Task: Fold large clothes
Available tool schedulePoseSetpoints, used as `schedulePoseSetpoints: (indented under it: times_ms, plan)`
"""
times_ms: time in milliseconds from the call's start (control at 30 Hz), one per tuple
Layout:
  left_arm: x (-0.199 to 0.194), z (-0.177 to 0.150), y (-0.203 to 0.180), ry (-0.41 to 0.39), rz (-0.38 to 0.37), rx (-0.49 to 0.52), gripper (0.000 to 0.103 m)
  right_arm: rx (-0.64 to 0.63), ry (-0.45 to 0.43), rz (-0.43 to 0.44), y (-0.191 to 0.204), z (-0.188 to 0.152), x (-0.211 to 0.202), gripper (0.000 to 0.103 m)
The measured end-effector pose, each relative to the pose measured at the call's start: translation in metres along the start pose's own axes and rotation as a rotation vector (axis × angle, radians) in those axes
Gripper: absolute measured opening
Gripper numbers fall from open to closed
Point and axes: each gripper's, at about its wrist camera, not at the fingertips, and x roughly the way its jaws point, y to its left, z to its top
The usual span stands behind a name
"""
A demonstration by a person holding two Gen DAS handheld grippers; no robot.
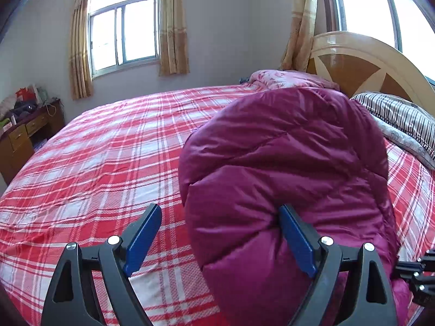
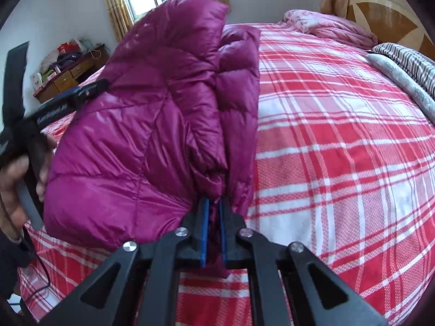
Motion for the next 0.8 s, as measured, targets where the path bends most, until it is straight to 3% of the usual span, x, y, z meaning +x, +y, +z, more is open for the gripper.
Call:
schedulePoseSetpoints:
  times_ms: [67, 133, 167, 200, 333, 433, 467, 500, 533, 567, 600, 733, 800]
  plan:
    - [0.009, 0.002, -0.009, 0.015, 0.006, 0.036, 0.088, 0.009, -0.022, -0.002, 0.000, 0.007, -0.011, 0.013]
    - [0.011, 0.004, -0.019, 0.002, 0.006, 0.088, 0.088, 0.028, -0.064, -0.013, -0.005, 0.017, -0.026, 0.035]
    - [0.011, 0.005, -0.023, -0.002, 0.001, 0.103, 0.088, 0.047, -0.113, -0.003, -0.007, 0.026, -0.038, 0.056]
    - [0.011, 0.007, -0.026, -0.005, -0.004, 0.116, 0.088, 0.059, -0.150, -0.004, -0.007, 0.036, -0.047, 0.063]
    - [0.012, 0.010, -0.028, -0.002, -0.008, 0.114, 0.088, 0.048, -0.213, -0.043, 0.005, 0.083, -0.052, 0.063]
    - [0.013, 0.010, -0.032, -0.006, -0.002, 0.111, 0.088, 0.078, -0.189, -0.013, 0.007, 0.114, -0.022, 0.061]
    - [0.012, 0.009, -0.033, -0.008, 0.001, 0.114, 0.088, 0.087, -0.165, -0.001, 0.007, 0.120, -0.006, 0.054]
    - [0.012, 0.009, -0.033, -0.007, 0.002, 0.115, 0.088, 0.094, -0.144, 0.002, 0.005, 0.121, 0.005, 0.038]
    - [0.012, 0.009, -0.032, -0.005, 0.001, 0.116, 0.088, 0.099, -0.121, -0.008, 0.003, 0.119, 0.016, 0.029]
    - [0.011, 0.008, -0.031, -0.003, -0.002, 0.115, 0.088, 0.113, -0.105, -0.038, -0.001, 0.115, 0.026, 0.020]
    - [0.011, 0.009, -0.030, 0.000, -0.005, 0.108, 0.088, 0.132, -0.101, -0.053, -0.003, 0.111, 0.029, 0.018]
    - [0.013, 0.010, -0.028, 0.001, -0.024, 0.094, 0.088, 0.188, -0.091, -0.109, -0.017, 0.094, 0.038, 0.018]
    - [0.016, 0.011, -0.030, 0.014, -0.024, 0.105, 0.088, 0.224, -0.094, -0.122, -0.025, 0.093, 0.033, 0.031]
